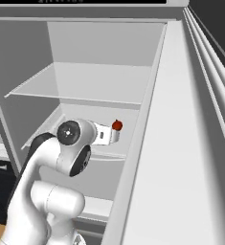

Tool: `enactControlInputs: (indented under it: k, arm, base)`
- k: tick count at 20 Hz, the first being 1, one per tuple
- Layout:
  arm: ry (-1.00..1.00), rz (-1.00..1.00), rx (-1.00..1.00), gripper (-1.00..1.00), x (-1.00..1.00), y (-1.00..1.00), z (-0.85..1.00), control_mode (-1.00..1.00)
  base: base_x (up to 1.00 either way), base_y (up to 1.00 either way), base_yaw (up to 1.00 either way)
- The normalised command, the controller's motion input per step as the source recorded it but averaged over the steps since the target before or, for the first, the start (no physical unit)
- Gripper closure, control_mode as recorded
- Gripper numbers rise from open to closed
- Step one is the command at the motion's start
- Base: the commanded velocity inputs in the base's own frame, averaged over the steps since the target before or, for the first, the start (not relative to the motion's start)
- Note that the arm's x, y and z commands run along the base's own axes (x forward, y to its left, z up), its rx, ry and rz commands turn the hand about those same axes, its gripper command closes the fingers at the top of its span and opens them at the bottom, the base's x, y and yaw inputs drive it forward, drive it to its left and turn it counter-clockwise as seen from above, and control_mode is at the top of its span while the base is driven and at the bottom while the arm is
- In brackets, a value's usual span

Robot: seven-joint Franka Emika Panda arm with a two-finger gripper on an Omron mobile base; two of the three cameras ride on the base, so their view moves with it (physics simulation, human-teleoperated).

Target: Place one tomato and one chicken drumstick in each tupperware on the nearby counter, to pack two identical lunches.

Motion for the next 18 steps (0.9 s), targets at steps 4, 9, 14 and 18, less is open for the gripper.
enactControlInputs:
  k: [4, 9, 14, 18]
  arm:
    - [0.01, 0.00, 0.00, -1.00, 0.60, -0.18, -0.09, -1.00]
    - [0.00, 0.00, 0.00, -1.00, 0.78, -0.01, -0.23, -1.00]
    - [0.00, 0.03, 0.00, -1.00, 0.46, -0.19, -0.20, -1.00]
    - [0.00, 0.00, 0.00, -1.00, 0.26, -0.19, -0.04, -1.00]
  base:
    - [0.00, 0.00, 0.00]
    - [0.00, 0.00, 0.00]
    - [0.00, 0.00, 0.00]
    - [0.00, 0.00, 0.00]
